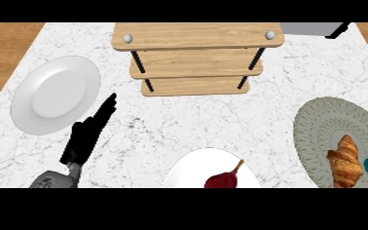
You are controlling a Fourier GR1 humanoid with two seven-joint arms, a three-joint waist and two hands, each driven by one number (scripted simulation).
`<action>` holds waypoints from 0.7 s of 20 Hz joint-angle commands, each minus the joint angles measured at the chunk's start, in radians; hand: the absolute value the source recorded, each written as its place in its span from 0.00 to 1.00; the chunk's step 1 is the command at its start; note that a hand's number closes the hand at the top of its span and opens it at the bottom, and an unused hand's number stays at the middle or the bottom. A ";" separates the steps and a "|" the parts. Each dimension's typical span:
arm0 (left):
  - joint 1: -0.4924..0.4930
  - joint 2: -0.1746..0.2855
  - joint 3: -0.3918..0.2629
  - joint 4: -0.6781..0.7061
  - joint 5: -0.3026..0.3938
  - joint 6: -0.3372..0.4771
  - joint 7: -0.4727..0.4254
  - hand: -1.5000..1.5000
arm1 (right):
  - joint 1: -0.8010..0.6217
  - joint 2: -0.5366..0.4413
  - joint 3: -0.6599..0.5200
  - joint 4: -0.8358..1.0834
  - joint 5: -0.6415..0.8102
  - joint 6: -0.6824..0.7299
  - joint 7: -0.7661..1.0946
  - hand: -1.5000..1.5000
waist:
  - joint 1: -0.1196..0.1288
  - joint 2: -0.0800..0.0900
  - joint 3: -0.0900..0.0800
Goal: Pick the croissant from the placemat and place it in the tiered shelf
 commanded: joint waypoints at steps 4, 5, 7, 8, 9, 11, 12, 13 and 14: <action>0.010 -0.036 -0.034 -0.026 -0.021 0.005 0.021 0.50 | -0.304 0.072 0.159 0.099 0.025 0.095 0.325 0.00 | 0.025 -0.004 0.004; -0.036 -0.021 0.000 0.036 -0.023 0.000 0.012 0.50 | -0.334 0.075 0.168 0.066 0.013 0.118 0.372 0.00 | 0.009 -0.002 0.002; -0.016 -0.028 -0.008 0.024 -0.032 0.003 -0.021 0.50 | -0.364 0.093 0.169 0.145 0.002 0.133 0.373 0.00 | 0.010 -0.003 0.002; -0.009 -0.025 0.015 0.034 -0.010 0.000 -0.007 0.50 | -0.347 0.117 0.203 0.152 0.022 0.131 0.374 0.00 | -0.007 -0.007 0.003; -0.013 0.001 0.016 0.008 -0.020 -0.002 0.013 0.50 | -0.380 0.130 0.201 0.203 0.013 0.141 0.372 0.00 | 0.001 -0.007 0.004; -0.014 -0.037 0.004 0.034 -0.028 0.015 0.013 0.50 | -0.411 0.160 0.230 0.228 0.024 0.157 0.375 0.00 | -0.013 -0.007 0.003; -0.024 -0.011 0.017 -0.009 -0.008 -0.006 0.052 0.50 | -0.445 0.157 0.211 0.259 0.026 0.158 0.375 0.00 | -0.006 -0.009 0.002; -0.038 -0.011 0.027 0.040 -0.017 -0.012 0.014 0.50 | -0.447 0.174 0.225 0.254 0.041 0.150 0.375 0.00 | -0.021 -0.008 0.001; 0.025 0.009 0.042 -0.010 0.004 -0.018 -0.008 0.50 | -0.442 0.182 0.231 0.286 0.042 0.159 0.375 0.00 | -0.010 -0.012 0.002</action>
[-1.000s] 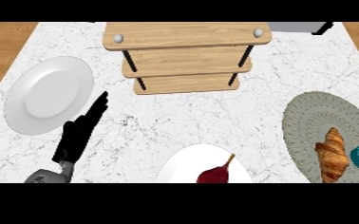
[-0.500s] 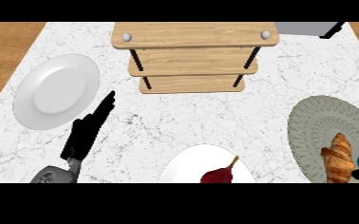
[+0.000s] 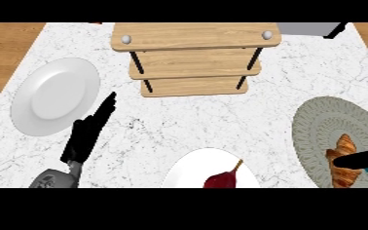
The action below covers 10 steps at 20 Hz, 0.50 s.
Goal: Pick the croissant from the placemat and place it in the tiered shelf
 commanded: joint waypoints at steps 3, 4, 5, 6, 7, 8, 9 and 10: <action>0.008 -0.024 -0.007 0.013 -0.024 0.023 -0.001 0.50 | -0.092 0.062 0.053 0.103 0.081 0.036 0.240 0.00 | -0.019 -0.002 -0.002; 0.018 -0.039 -0.007 0.013 -0.021 0.033 -0.006 0.50 | -0.087 0.043 0.036 0.091 0.073 0.057 0.240 0.00 | -0.028 -0.005 -0.003; 0.010 -0.038 -0.003 0.052 -0.032 0.027 -0.036 0.50 | -0.110 0.053 0.044 0.124 0.099 0.055 0.240 0.00 | -0.029 -0.003 -0.002; -0.005 -0.022 0.004 0.032 -0.014 0.006 0.007 0.50 | -0.126 0.082 0.051 0.133 0.102 0.058 0.240 0.00 | -0.026 -0.003 -0.002; 0.019 -0.021 -0.002 0.024 -0.032 0.017 -0.019 0.50 | -0.116 0.089 0.061 0.150 0.122 0.055 0.240 0.00 | -0.028 -0.005 -0.001; 0.016 0.009 0.037 0.019 0.001 -0.009 -0.020 0.50 | -0.096 0.106 0.063 0.139 0.135 0.038 0.240 0.00 | -0.034 -0.008 -0.001; 0.049 0.001 0.012 -0.037 0.000 -0.009 0.001 0.50 | -0.141 0.082 0.033 0.170 0.112 0.091 0.240 0.00 | -0.023 -0.009 0.000; 0.044 0.007 0.027 -0.005 0.006 -0.021 -0.014 0.50 | -0.135 0.127 0.062 0.185 0.134 0.069 0.240 0.00 | -0.027 -0.007 0.000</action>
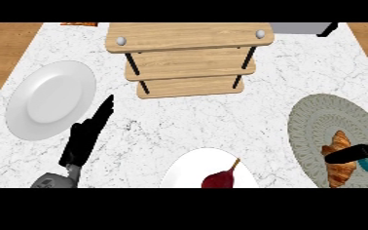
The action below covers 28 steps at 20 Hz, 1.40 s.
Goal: Pick the croissant from the placemat and place it in the tiered shelf
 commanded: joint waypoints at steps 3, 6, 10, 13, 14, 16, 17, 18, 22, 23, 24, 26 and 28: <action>-0.024 -0.012 0.007 -0.011 -0.015 0.020 0.033 0.50 | -0.075 0.070 0.010 0.070 0.050 0.056 0.239 0.00 | -0.010 -0.001 0.000; 0.039 0.007 0.012 -0.029 -0.008 0.003 0.015 0.50 | -0.038 0.051 -0.014 0.032 0.048 0.084 0.239 0.00 | -0.021 -0.006 0.000; 0.009 -0.032 0.013 0.049 -0.039 0.026 -0.025 0.50 | -0.061 0.083 -0.014 0.064 0.079 0.096 0.239 0.00 | -0.027 -0.002 0.000; 0.025 0.003 0.028 -0.005 -0.011 -0.022 0.002 0.50 | -0.068 0.112 -0.006 0.094 0.098 0.094 0.236 0.00 | -0.020 -0.003 0.002; 0.019 0.005 0.030 -0.030 -0.009 -0.024 0.013 0.50 | -0.091 0.130 -0.005 0.136 0.112 0.092 0.229 0.00 | -0.014 -0.002 0.002; 0.027 -0.026 0.016 -0.049 -0.020 0.009 0.037 0.50 | -0.077 0.175 0.002 0.152 0.127 0.075 0.218 0.00 | -0.014 -0.002 0.003; 0.023 -0.008 0.040 -0.017 -0.028 0.009 0.017 0.50 | -0.038 0.134 -0.030 0.120 0.105 0.099 0.180 0.00 | -0.026 -0.003 0.002; 0.006 -0.032 0.024 0.030 -0.032 -0.006 -0.007 0.50 | -0.067 0.174 -0.009 0.129 0.127 0.095 0.221 0.00 | -0.026 -0.001 0.001; 0.027 -0.037 0.017 0.002 -0.046 0.007 0.013 0.50 | -0.024 0.211 -0.015 0.165 0.180 0.045 0.167 0.00 | -0.029 -0.002 0.002; 0.076 -0.020 0.028 -0.012 -0.036 -0.012 -0.039 0.50 | -0.053 0.222 -0.029 0.177 0.168 0.077 0.171 1.00 | -0.019 -0.003 0.002; 0.055 0.017 0.070 0.013 -0.002 -0.061 -0.042 0.50 | -0.075 0.201 -0.068 0.205 0.145 0.100 0.105 1.00 | -0.020 -0.001 0.003; -0.016 -0.021 0.064 0.005 -0.022 -0.031 0.034 0.50 | -0.099 0.215 -0.036 0.239 0.190 0.127 0.043 1.00 | -0.021 -0.001 0.003; 0.024 -0.016 0.068 -0.025 -0.023 -0.032 0.020 0.50 | -0.097 0.244 -0.055 0.221 0.197 0.106 0.052 1.00 | -0.021 -0.002 0.003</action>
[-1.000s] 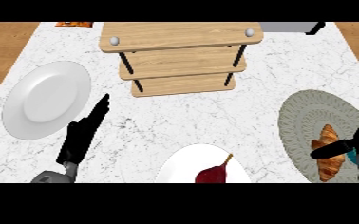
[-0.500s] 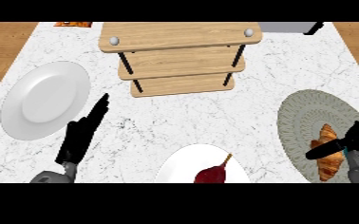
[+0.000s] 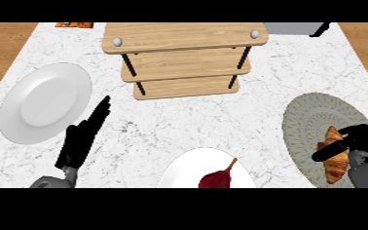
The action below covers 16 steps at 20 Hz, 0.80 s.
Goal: Pick the croissant from the placemat and place it in the tiered shelf
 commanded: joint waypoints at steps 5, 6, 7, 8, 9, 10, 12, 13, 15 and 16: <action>0.003 -0.025 0.004 -0.023 -0.021 0.011 0.037 0.50 | -0.041 0.074 -0.023 0.114 0.080 -0.007 0.064 1.00 | 0.004 0.010 0.019; -0.031 0.005 0.037 0.031 -0.002 -0.034 0.015 0.50 | -0.043 0.052 -0.027 0.034 0.085 0.036 0.136 1.00 | -0.006 0.009 0.018; -0.013 -0.032 0.011 0.022 -0.034 0.008 0.009 0.50 | -0.049 0.035 -0.047 0.081 0.105 0.021 0.092 1.00 | -0.002 0.009 0.019; -0.013 0.000 0.043 -0.010 0.002 -0.025 0.030 0.50 | -0.047 0.058 -0.038 0.098 0.143 -0.013 0.105 1.00 | 0.001 0.009 0.019; -0.011 0.012 0.045 0.024 0.001 -0.049 0.001 0.50 | -0.046 0.106 -0.003 0.054 0.187 -0.033 0.175 1.00 | -0.001 0.009 0.018; -0.026 0.002 0.041 0.017 -0.002 -0.046 0.023 0.50 | -0.048 0.050 -0.046 0.051 0.180 -0.002 0.141 1.00 | -0.005 0.008 0.018; 0.009 -0.024 0.024 0.033 -0.031 -0.023 -0.022 0.50 | -0.043 0.063 -0.036 -0.028 0.223 0.011 0.203 1.00 | -0.009 0.007 0.017; 0.023 -0.016 0.032 0.021 -0.012 -0.038 -0.015 0.50 | -0.103 0.049 -0.060 -0.023 0.219 0.061 0.238 1.00 | -0.002 0.007 0.017; 0.009 -0.014 0.039 0.037 -0.022 -0.037 -0.011 0.50 | -0.046 0.114 0.089 -0.218 0.266 0.089 0.103 1.00 | -0.008 0.003 0.017; 0.028 0.010 0.047 0.026 -0.012 -0.056 -0.034 0.50 | -0.055 0.137 0.145 -0.253 0.253 0.106 0.009 1.00 | 0.001 0.000 0.016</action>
